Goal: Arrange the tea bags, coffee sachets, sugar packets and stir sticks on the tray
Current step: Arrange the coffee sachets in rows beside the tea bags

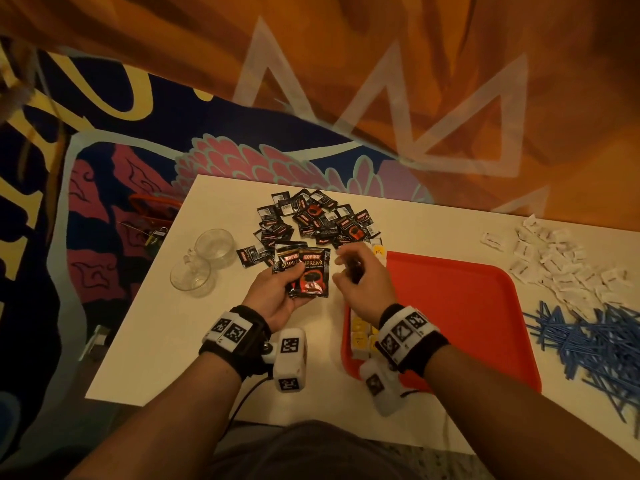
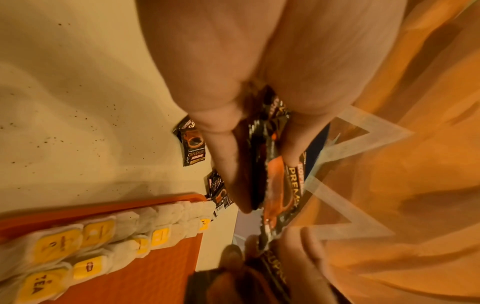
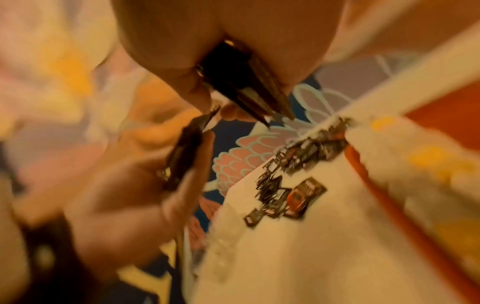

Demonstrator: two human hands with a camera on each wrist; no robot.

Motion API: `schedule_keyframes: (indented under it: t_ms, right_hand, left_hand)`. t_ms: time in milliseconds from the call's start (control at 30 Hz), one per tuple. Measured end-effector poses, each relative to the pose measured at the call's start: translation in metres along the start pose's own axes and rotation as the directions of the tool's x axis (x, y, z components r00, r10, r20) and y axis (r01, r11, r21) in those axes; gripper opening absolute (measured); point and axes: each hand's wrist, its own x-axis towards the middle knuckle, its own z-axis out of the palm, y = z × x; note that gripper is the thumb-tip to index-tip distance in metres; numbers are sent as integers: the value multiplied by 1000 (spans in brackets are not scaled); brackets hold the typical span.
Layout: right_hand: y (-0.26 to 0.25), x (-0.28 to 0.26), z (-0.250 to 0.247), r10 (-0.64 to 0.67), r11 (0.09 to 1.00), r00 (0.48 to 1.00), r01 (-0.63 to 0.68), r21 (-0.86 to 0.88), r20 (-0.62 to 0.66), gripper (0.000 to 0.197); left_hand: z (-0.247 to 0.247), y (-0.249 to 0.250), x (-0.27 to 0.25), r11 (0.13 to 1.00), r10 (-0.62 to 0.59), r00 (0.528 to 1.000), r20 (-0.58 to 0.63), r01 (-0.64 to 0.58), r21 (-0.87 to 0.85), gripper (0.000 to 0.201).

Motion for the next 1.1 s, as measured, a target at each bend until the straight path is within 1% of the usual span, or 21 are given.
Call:
schedule_keyframes:
  t_ms: [33,67,100,133,233,300,367,400,467,533,600,633,700,767,800,833,900,967,1033,1100]
  right_hand:
    - [-1,1,4,140,981,990,-135,142,-24,31]
    - [-1,2,8,247,941,969,-239,238,-5,35]
    - [-1,3,13,305,906,952,-300,299,31,37]
    - [0,4,16,332,880,941,-334,336,66,36]
    - [-3,6,19,336,832,938,-336,442,81,24]
    - [-3,9,15,345,798,936,-329,505,65,22]
    - [0,10,9,385,760,921,-351,547,56,19]
    - [0,12,6,420,732,906,-370,572,50,20]
    - [3,15,0,461,687,887,-375,622,25,29]
    - [4,17,-2,425,703,905,-347,621,24,34]
    - [2,17,0,378,766,922,-365,530,87,34]
    - [1,17,3,365,797,923,-376,473,119,37]
    - [1,17,9,351,844,926,-379,380,142,39]
    - [4,18,12,350,859,929,-370,353,121,32]
    - [3,18,11,365,844,923,-382,377,117,26]
    - [3,18,8,387,816,915,-398,418,115,21]
    - [5,19,3,454,736,882,-451,505,126,18]
    - [6,21,-1,501,608,850,-480,632,164,21]
    - [7,23,-3,487,451,844,-461,764,222,25]
    - [9,24,-4,484,350,836,-456,818,259,31]
  left_hand:
    - [2,-1,0,1000,6,1000,15,-6,13,28]
    - [3,-1,-1,1000,7,1000,31,-8,26,29]
    - [6,-2,-2,999,6,999,46,-8,32,31]
    - [7,-3,-3,1000,4,999,52,-6,29,32]
    - [10,-3,-4,999,-25,997,70,27,-27,36]
    - [9,-2,-2,995,-62,996,63,66,-68,38]
    - [7,-1,-1,996,-62,998,31,64,-63,36]
    - [7,0,0,998,-51,999,10,51,-48,35]
    - [6,1,0,999,-32,999,-12,31,-30,34]
    - [7,1,0,1000,-18,999,-26,18,-11,36]
    - [10,0,1,1000,-4,1000,-21,4,3,43]
    - [12,-1,1,1000,-2,1000,-5,2,9,43]
    - [16,-1,-1,999,5,1000,25,-6,49,32]
    - [16,-2,-1,999,-2,999,32,0,52,31]
    - [15,0,0,999,-10,1000,29,9,37,32]
    - [14,1,0,1000,-8,1000,26,7,30,31]
    - [12,3,3,995,49,999,7,-49,83,25]
    - [12,5,4,959,165,986,-14,-157,237,16]
    - [12,6,6,898,285,958,5,-269,347,13]
    - [11,8,8,838,398,917,21,-373,399,13]
